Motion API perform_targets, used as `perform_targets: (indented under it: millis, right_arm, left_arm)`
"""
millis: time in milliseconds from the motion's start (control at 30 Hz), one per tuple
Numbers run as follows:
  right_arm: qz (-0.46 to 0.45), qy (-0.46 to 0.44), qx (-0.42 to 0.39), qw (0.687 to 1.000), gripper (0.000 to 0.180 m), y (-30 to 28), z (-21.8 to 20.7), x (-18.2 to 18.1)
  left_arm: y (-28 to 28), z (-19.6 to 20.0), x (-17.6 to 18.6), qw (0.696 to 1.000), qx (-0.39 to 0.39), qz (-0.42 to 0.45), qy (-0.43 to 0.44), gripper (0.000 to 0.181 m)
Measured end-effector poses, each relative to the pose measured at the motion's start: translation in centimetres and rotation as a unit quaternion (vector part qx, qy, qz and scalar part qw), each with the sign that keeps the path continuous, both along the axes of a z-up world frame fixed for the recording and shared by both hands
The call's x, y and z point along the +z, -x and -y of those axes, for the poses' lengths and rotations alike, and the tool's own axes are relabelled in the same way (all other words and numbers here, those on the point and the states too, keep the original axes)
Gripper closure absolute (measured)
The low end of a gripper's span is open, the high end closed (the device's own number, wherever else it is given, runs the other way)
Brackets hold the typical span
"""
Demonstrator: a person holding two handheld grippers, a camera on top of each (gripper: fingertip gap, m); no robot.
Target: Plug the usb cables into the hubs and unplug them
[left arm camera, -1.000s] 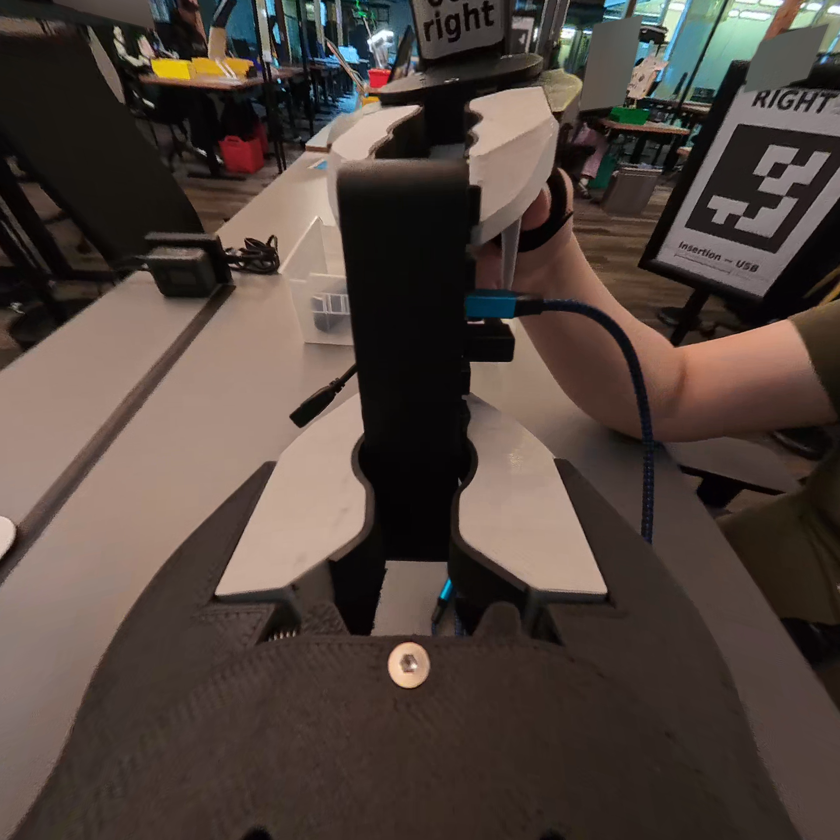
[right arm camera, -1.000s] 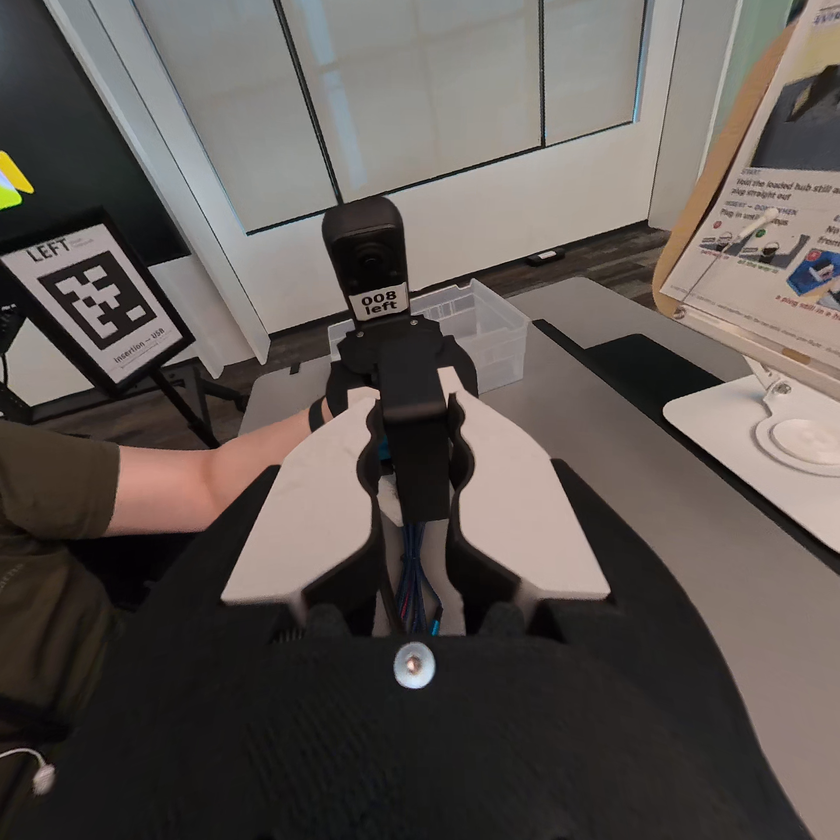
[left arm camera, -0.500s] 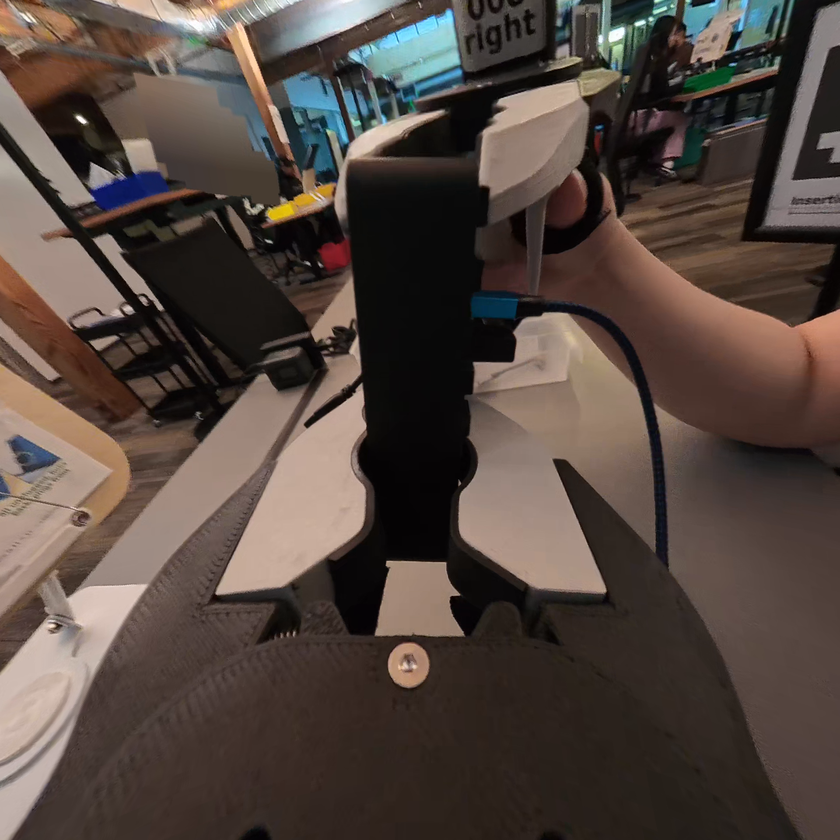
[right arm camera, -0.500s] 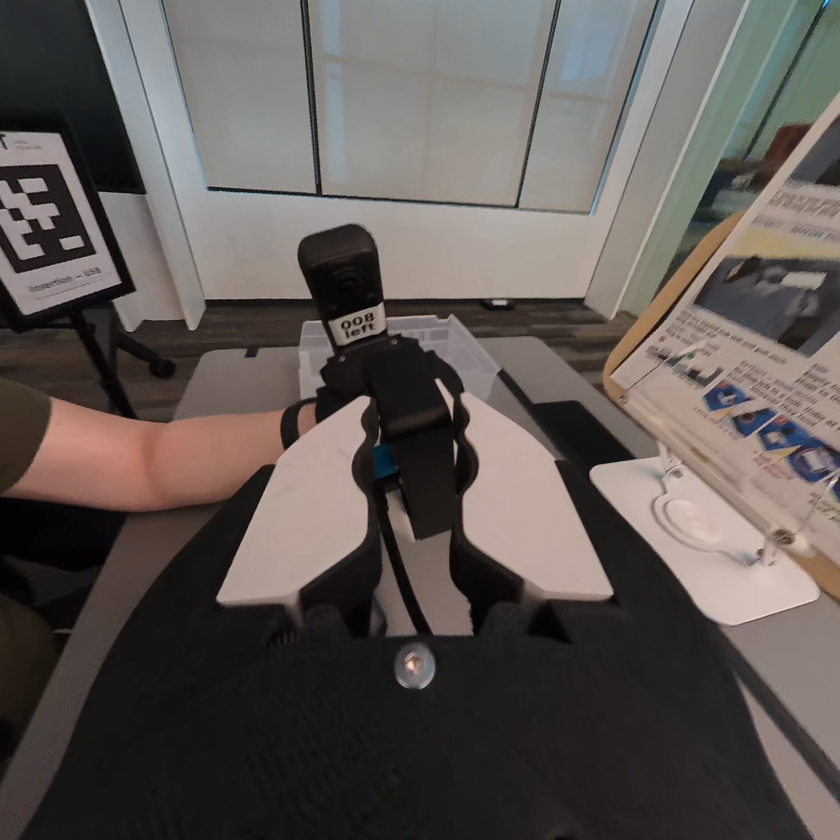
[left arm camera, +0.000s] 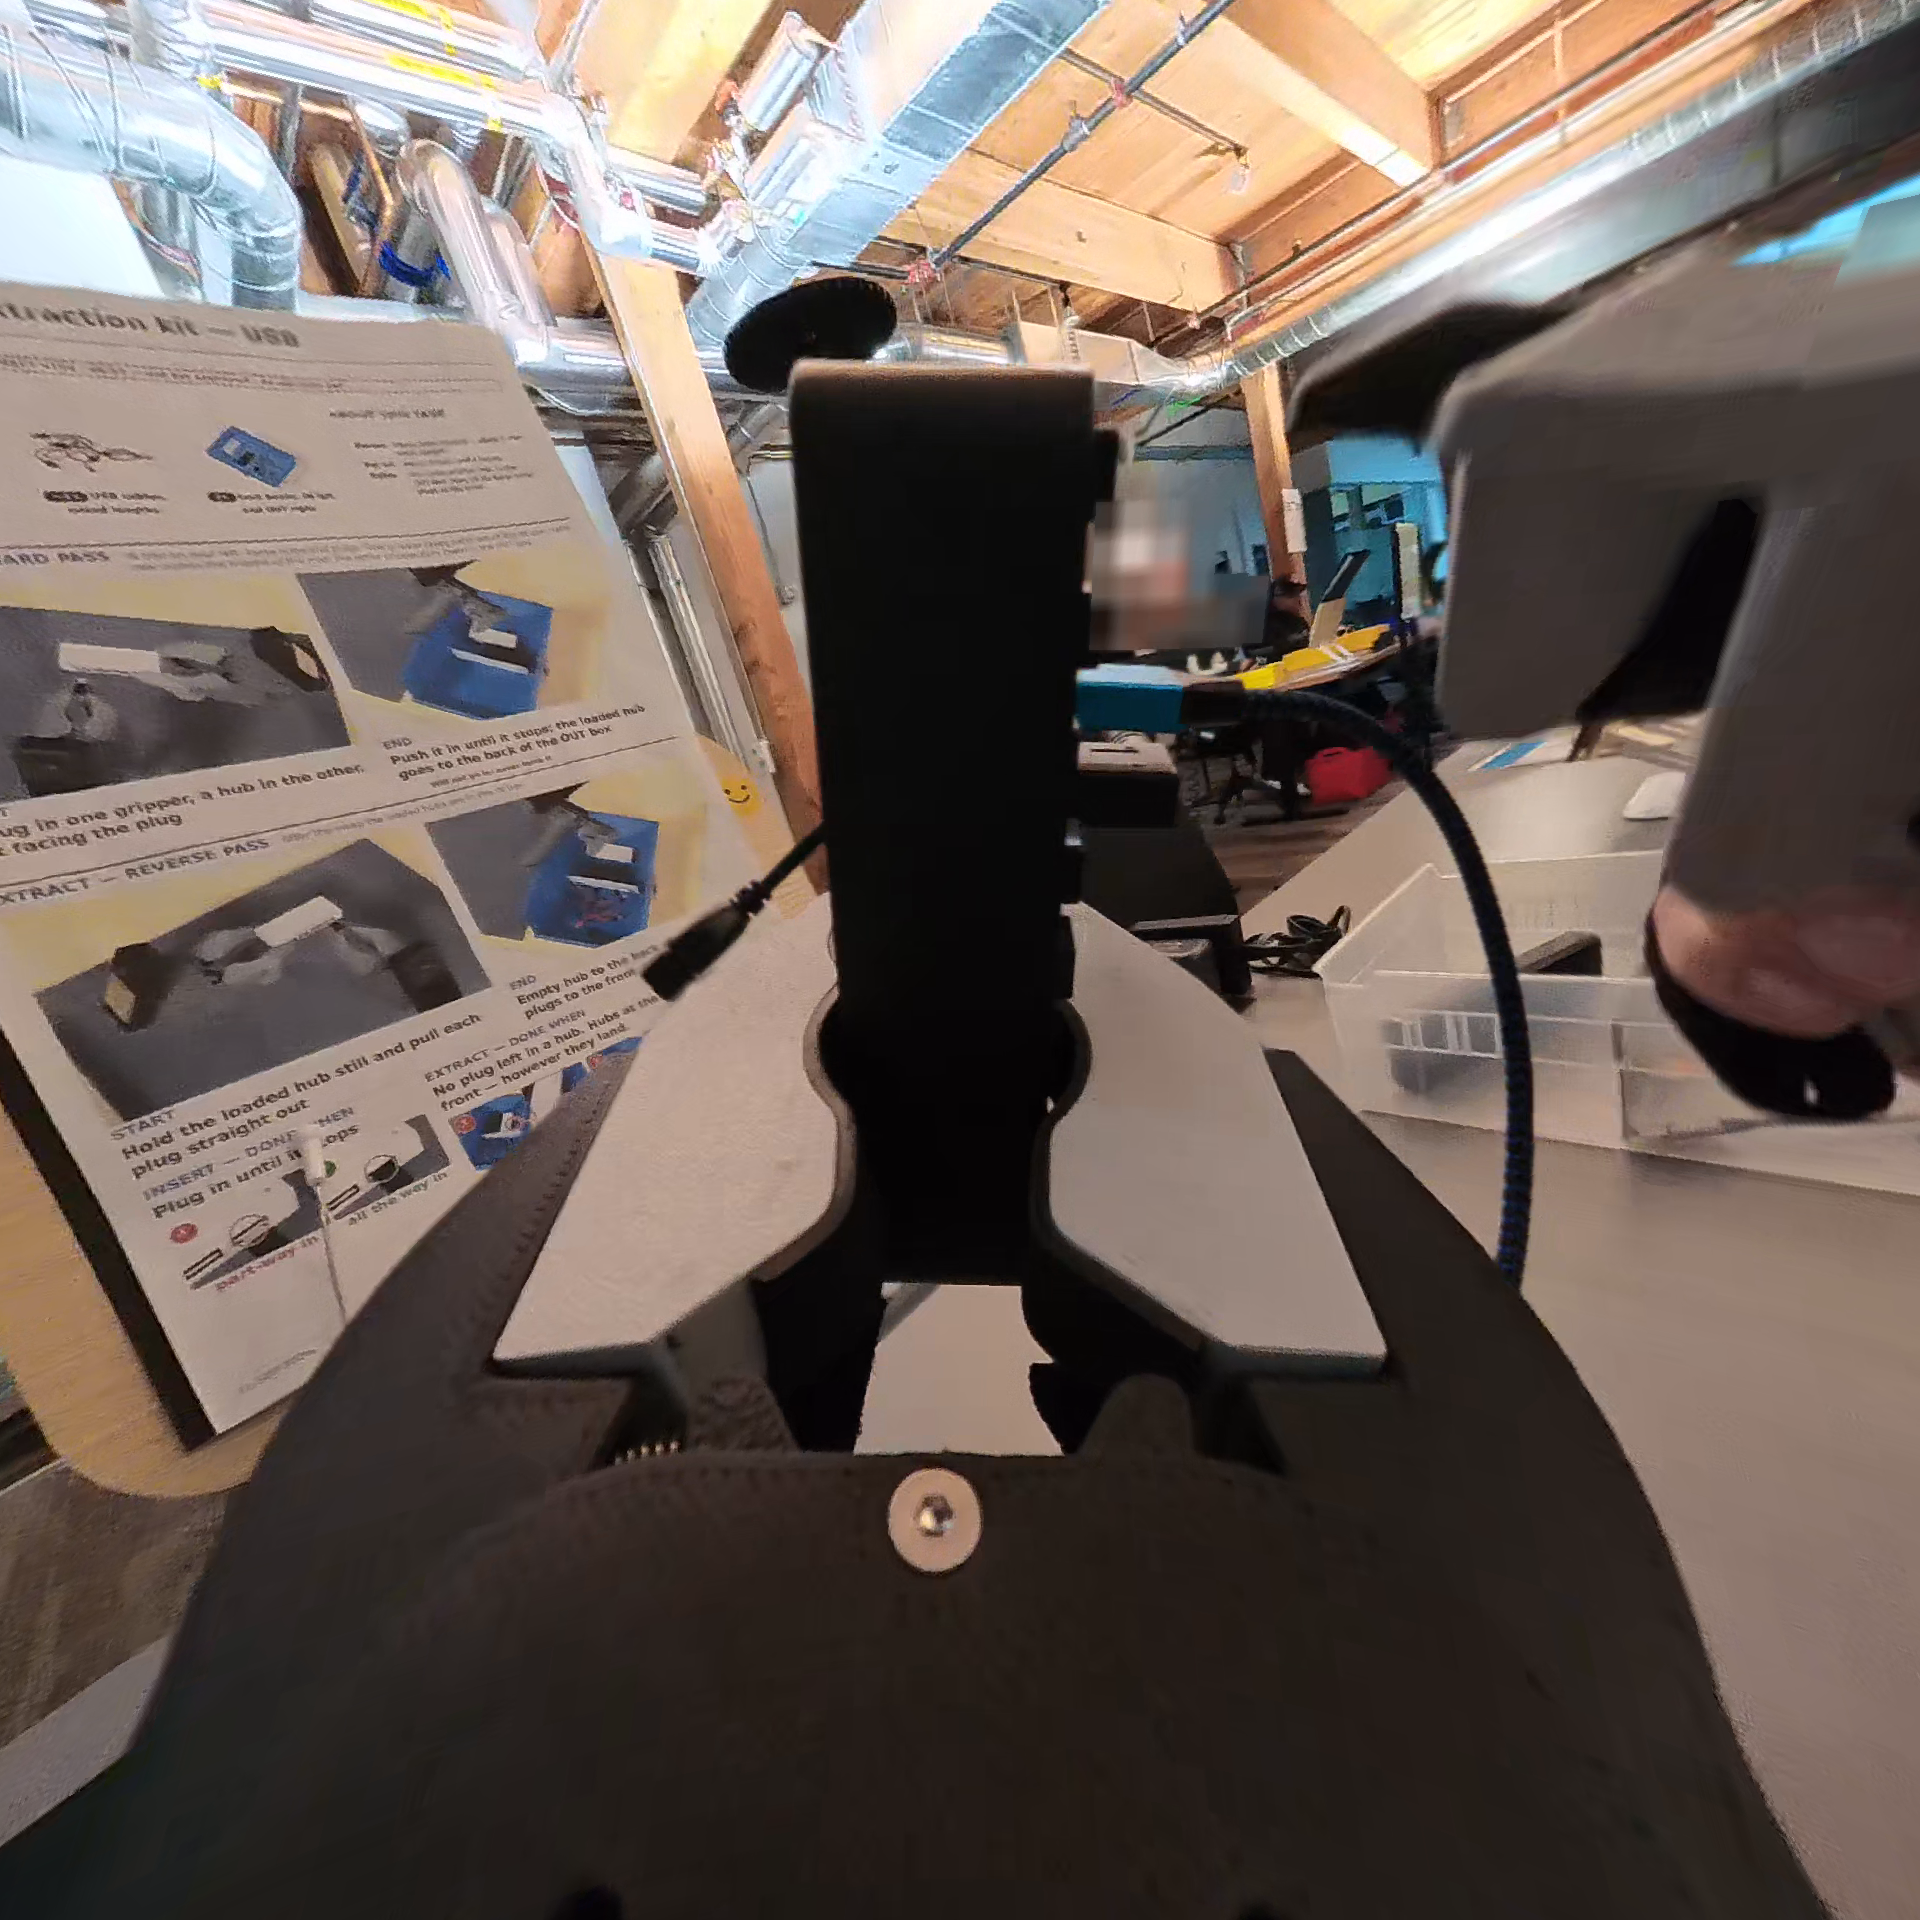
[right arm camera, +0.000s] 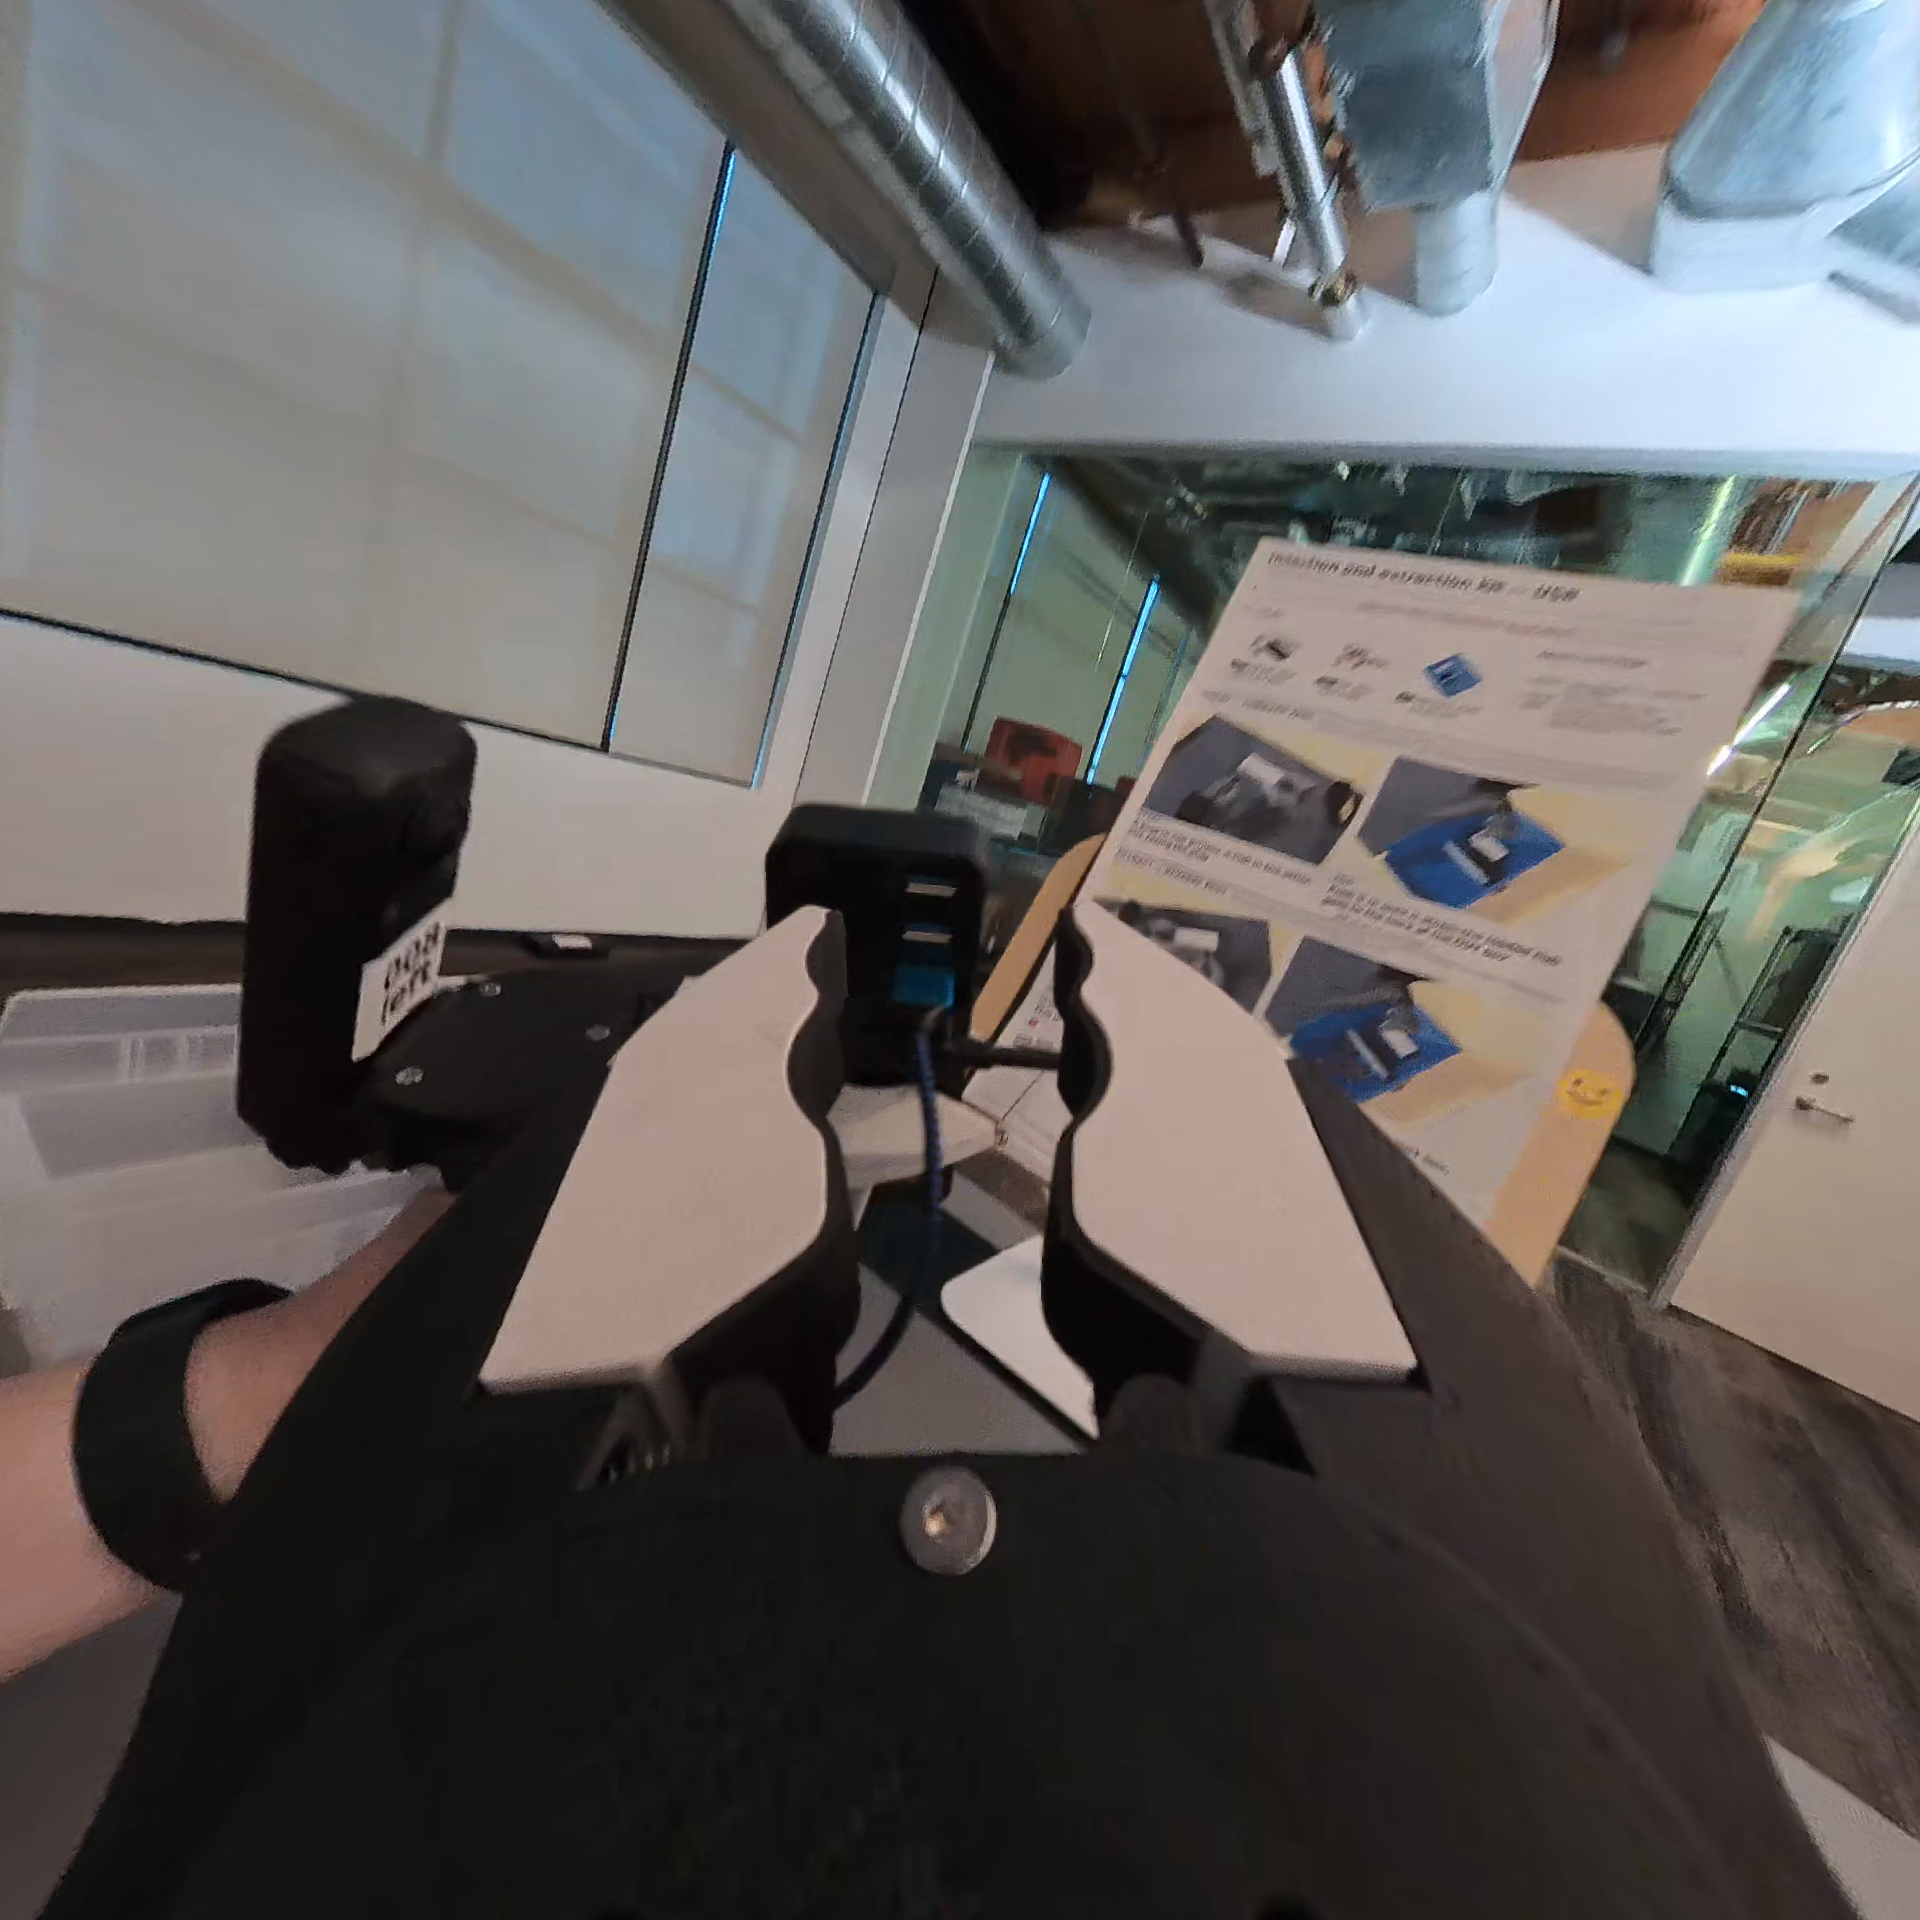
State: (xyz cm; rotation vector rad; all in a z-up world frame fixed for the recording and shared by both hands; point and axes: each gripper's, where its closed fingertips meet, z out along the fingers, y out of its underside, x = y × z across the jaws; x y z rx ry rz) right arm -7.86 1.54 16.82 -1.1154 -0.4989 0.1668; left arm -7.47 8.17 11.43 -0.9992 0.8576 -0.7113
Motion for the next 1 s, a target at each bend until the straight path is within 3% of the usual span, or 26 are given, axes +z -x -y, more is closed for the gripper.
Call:
perform_targets:
  millis: [433, 733, 1000]
  right_arm:
    - [-0.017, 0.092, 0.028, 0.995, 0.165, 0.0, -2.6, -3.0]
    - [-0.045, 0.081, 0.021, 0.995, 0.165, -0.4, -2.4, -2.6]
    - [-0.032, 0.074, 0.029, 0.996, 0.165, 0.1, -1.4, -1.5]
  left_arm:
    - [-1.4, 1.0, -0.5, 1.000, -0.002, -0.021, -0.010, 0.152]
    - [-1.3, 0.7, 0.0, 0.998, 0.057, -0.037, -0.012, 0.152]
    - [-1.4, 1.9, 0.8, 0.999, -0.014, -0.027, 0.026, 0.152]
